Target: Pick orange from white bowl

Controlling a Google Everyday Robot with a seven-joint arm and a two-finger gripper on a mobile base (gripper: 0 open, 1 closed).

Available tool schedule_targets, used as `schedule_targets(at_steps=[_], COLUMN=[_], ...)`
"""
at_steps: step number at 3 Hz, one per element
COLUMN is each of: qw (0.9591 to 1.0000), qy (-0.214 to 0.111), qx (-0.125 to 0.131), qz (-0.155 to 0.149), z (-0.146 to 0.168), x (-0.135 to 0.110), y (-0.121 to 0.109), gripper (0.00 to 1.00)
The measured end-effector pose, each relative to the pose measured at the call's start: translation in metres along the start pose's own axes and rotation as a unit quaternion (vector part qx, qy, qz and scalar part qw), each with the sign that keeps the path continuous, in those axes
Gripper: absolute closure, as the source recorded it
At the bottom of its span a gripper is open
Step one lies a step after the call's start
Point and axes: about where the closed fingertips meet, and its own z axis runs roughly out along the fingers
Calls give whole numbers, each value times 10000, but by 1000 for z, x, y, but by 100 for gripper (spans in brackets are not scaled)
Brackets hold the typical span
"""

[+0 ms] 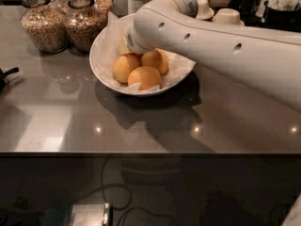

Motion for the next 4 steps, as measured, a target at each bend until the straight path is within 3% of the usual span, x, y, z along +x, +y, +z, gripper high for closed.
schedule_targets(at_steps=[1, 2, 3, 4], qw=[9994, 9971, 9957, 9971], qy=[-314, -731, -901, -756], qx=[158, 180, 62, -90], qz=[35, 135, 198, 69], z=[-6, -22, -53, -79], x=[-9, -19, -23, -23], y=[-11, -27, -37, -43], gripper=[98, 100, 100, 100])
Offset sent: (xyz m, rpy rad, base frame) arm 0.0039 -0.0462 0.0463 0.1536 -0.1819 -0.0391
